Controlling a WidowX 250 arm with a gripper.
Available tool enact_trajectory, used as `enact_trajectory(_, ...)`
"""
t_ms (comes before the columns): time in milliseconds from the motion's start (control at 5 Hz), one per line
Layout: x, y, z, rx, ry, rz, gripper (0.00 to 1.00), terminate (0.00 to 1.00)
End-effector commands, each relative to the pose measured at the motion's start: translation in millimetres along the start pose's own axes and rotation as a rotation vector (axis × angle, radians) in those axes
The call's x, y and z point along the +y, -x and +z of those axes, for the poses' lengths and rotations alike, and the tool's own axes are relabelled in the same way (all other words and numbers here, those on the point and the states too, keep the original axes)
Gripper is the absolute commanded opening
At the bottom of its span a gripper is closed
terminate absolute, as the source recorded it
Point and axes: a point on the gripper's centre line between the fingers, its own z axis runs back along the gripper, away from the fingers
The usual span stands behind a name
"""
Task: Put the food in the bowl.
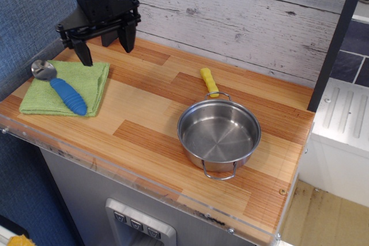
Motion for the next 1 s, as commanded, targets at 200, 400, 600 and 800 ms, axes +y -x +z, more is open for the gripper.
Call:
enact_trajectory(200, -87, 29, -14, -0.009, 0.133, -0.193, 1.0, 0.0)
enact_trajectory(400, -108, 41, -17, 0.007, 0.132, -0.248, 1.0, 0.0)
enact_trajectory(600, -124, 52, -20, 0.018, 0.141, -0.279, 1.0, 0.0)
enact_trajectory(800, -132, 63, -28, 0.033, 0.126, -0.307, 1.0, 0.0)
